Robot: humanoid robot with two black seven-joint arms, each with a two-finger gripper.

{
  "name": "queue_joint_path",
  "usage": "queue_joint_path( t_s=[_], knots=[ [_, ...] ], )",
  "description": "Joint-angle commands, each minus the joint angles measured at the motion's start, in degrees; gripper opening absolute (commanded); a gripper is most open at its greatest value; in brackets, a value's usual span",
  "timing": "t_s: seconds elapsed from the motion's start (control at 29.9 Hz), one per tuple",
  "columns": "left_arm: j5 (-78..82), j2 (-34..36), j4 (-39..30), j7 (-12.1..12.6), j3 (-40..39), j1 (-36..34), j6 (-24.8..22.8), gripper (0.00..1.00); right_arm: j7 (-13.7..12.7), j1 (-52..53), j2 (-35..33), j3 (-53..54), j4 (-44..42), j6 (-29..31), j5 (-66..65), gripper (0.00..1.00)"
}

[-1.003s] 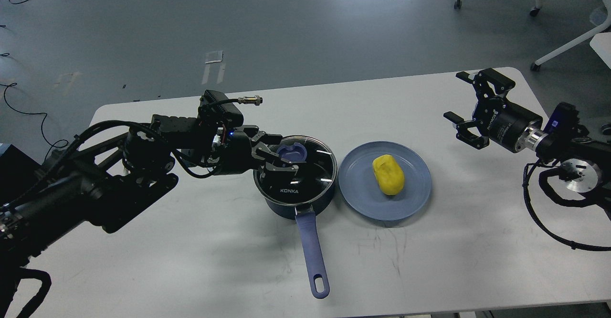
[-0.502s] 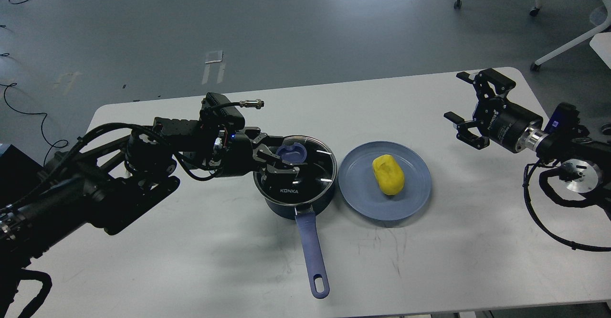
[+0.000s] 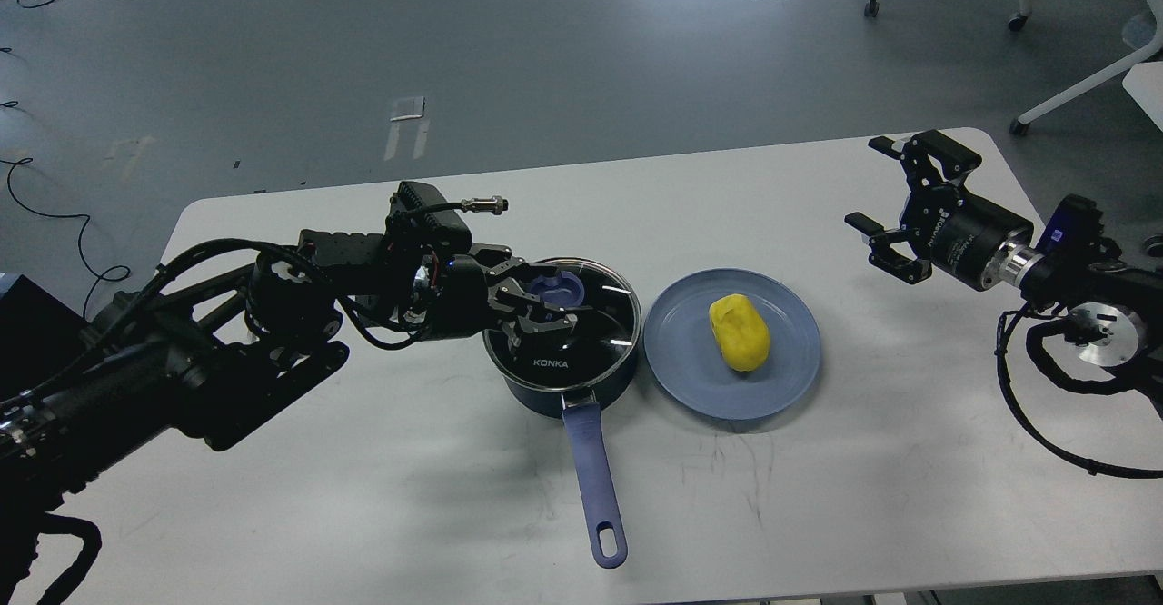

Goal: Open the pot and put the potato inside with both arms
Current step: 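Close the left gripper on the blue knob of the lid, then lift the glass lid off the saucepan with the left gripper, then lower the lid onto the table beside the pan and release it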

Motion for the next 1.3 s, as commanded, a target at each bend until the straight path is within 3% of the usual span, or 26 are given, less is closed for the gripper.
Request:
queue_joint_path(
  t_s=[0.0,0.23,0.54,0.87,1.27],
  knots=[
    [0.0,0.05,-0.1,0.0,-0.09,-0.17,0.24,0.51,0.0,0.07,-0.02,-0.03,0.0,0.0,0.0,0.98],
    [-0.35,1.63,-1.68,0.0,-0.26,-2.89,0.24,0.49,0.0,0.07,-0.28,0.06,0.09,0.0,0.0,0.98],
    [-0.62,10.59,-3.17,0.0,-0.17,-7.38,0.33,0.49,0.0,0.07,-0.81,0.06,0.18,0.0,0.0,0.98],
    [-3.16,26.32,-3.0,0.0,8.35,-0.98,9.37,0.51,0.0,0.07,-0.72,0.06,0.18,0.0,0.0,0.98],
    [-3.69,26.25,4.2,0.0,7.65,10.72,17.37,0.54,0.0,-0.02,-0.81,-0.03,0.35,0.0,0.0,0.98]
  ],
)
